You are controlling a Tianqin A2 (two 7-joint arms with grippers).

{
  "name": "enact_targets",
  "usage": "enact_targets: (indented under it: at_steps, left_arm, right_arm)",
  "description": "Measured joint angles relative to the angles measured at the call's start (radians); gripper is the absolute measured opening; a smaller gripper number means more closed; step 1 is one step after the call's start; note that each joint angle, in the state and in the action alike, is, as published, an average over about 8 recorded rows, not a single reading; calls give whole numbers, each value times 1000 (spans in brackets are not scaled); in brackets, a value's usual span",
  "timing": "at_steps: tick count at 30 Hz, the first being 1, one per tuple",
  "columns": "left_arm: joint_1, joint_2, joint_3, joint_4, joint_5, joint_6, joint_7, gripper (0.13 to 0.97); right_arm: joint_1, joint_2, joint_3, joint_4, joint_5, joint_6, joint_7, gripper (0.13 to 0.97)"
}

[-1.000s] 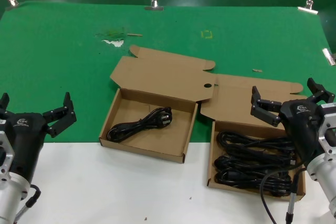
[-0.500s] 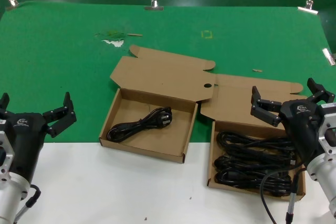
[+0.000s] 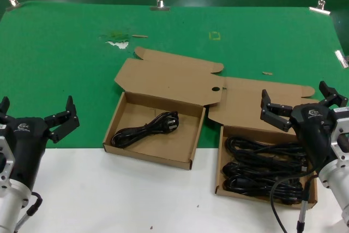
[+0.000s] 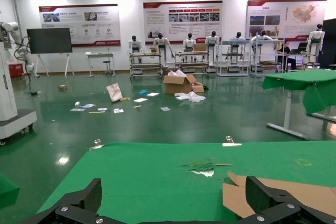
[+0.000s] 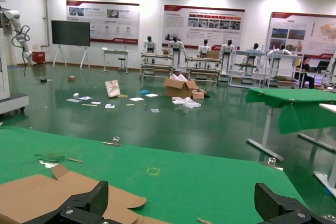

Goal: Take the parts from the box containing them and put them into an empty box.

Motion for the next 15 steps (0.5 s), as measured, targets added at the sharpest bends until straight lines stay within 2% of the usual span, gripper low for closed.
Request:
enact_targets:
  at_steps: [15]
  left_arm:
    - [0,0,0,0,0,0,0,966]
  right_arm:
    - [0,0,0,0,0,0,0,966]
